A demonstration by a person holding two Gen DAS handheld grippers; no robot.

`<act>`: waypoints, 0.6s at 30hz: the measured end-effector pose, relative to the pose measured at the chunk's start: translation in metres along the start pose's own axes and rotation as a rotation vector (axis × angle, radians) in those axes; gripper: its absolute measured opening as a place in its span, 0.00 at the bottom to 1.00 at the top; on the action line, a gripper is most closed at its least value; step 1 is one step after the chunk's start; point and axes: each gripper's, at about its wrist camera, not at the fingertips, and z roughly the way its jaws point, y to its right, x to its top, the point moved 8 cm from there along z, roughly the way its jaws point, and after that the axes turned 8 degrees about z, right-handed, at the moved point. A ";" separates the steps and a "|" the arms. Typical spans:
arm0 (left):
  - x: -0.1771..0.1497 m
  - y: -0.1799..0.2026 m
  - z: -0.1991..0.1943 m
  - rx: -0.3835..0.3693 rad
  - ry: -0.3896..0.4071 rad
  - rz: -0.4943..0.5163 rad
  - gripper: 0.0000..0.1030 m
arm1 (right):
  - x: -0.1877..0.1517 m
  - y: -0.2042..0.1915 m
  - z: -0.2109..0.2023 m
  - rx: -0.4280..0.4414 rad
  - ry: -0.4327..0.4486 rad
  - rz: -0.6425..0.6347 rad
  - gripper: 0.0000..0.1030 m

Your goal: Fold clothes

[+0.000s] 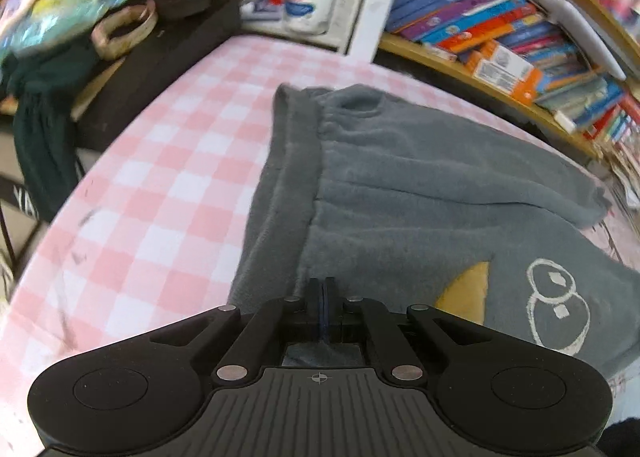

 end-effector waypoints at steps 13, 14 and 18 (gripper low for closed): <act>0.033 0.055 -0.018 -0.048 0.106 0.138 0.30 | 0.012 -0.021 -0.016 0.063 0.034 -0.060 0.31; 0.034 0.058 -0.018 -0.047 0.107 0.147 0.36 | 0.013 -0.022 -0.017 0.068 0.036 -0.062 0.33; 0.036 0.067 -0.016 -0.032 0.109 0.167 0.61 | 0.017 -0.020 -0.018 0.082 0.037 -0.065 0.39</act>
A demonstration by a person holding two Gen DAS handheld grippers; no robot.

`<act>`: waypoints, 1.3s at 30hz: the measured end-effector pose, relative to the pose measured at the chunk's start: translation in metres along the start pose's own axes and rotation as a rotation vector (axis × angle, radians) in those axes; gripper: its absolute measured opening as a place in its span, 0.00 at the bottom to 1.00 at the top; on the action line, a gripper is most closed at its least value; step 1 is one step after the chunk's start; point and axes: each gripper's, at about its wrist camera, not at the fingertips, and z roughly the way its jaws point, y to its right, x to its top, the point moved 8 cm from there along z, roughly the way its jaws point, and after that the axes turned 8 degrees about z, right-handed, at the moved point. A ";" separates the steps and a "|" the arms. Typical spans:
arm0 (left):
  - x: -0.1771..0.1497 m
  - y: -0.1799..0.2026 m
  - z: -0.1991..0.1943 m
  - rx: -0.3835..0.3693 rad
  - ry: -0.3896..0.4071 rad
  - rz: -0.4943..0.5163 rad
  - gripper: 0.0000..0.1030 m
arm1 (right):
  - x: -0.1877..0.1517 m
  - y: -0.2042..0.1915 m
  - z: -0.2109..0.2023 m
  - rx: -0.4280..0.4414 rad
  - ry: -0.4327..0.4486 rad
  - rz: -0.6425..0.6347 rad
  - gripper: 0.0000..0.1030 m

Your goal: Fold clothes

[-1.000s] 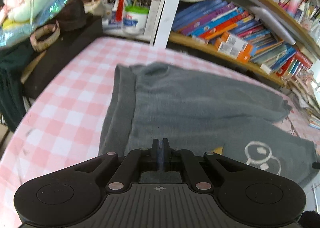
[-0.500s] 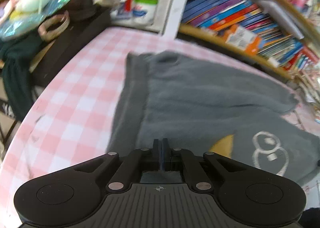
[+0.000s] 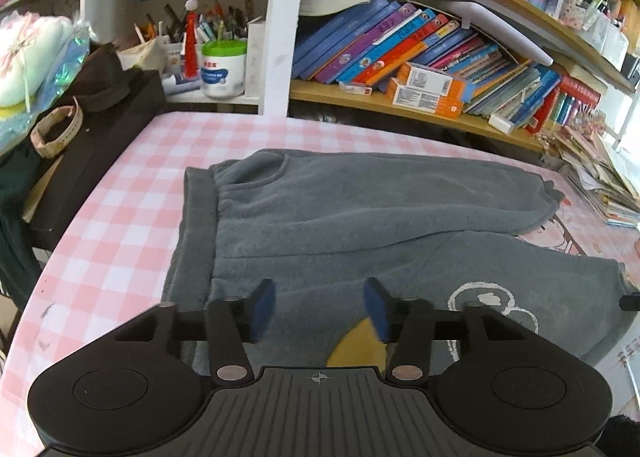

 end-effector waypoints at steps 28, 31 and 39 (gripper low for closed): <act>0.035 0.038 0.006 0.099 -0.009 0.087 0.80 | 0.065 0.018 0.017 0.118 0.025 -0.130 0.78; 0.053 0.036 0.004 0.111 0.013 0.114 0.82 | 0.084 0.017 0.017 0.133 0.046 -0.172 0.79; 0.106 0.022 -0.004 0.170 0.084 0.198 0.86 | 0.152 0.009 0.010 0.168 0.133 -0.294 0.81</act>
